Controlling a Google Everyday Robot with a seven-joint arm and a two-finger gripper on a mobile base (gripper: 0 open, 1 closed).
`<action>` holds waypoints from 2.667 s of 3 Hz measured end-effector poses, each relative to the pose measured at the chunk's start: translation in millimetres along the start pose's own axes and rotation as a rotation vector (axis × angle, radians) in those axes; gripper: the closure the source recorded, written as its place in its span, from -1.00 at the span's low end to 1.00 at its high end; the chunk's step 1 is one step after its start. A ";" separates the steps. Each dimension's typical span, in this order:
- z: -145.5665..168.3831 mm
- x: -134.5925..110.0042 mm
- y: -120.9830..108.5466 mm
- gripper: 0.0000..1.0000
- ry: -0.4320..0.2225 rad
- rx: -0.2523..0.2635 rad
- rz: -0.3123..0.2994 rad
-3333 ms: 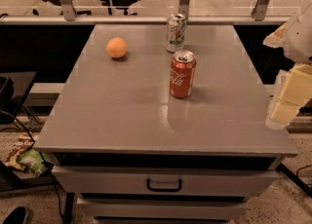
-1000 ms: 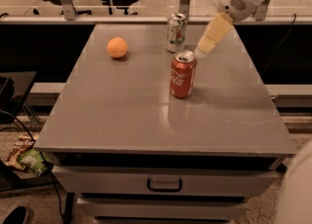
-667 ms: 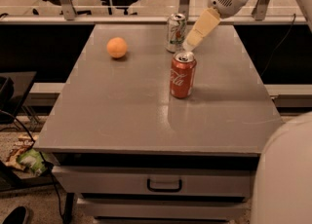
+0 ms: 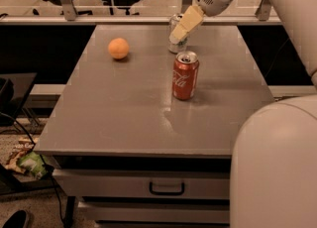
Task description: Pick 7up can
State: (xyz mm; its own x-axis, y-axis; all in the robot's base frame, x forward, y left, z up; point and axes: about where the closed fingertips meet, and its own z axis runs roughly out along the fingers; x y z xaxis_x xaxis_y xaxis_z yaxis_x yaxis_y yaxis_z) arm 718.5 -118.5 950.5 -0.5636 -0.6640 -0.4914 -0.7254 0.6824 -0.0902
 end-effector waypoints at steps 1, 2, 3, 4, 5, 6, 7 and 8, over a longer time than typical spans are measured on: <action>14.5 -13.3 -9.2 -1.00 -0.013 0.051 0.056; 31.5 -23.0 -19.7 -1.00 -0.021 0.093 0.085; 49.9 -28.7 -31.8 -1.00 -0.020 0.119 0.103; 63.5 -34.4 -43.8 -1.00 -0.030 0.136 0.118; 71.8 -46.5 -53.6 -1.00 -0.062 0.156 0.118; 78.3 -50.8 -59.1 -0.71 -0.078 0.157 0.116; 84.7 -48.5 -61.9 -0.25 -0.070 0.146 0.114; 86.4 -42.7 -65.0 0.21 -0.064 0.131 0.118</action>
Offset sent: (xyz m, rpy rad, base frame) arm 0.0620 0.0136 -0.0198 -0.0121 -0.0885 -0.1770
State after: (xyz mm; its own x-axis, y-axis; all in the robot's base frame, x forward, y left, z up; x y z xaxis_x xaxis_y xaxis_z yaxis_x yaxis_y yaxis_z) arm 823.8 -108.1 902.4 -0.6125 -0.5586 -0.5594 -0.5954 0.7914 -0.1383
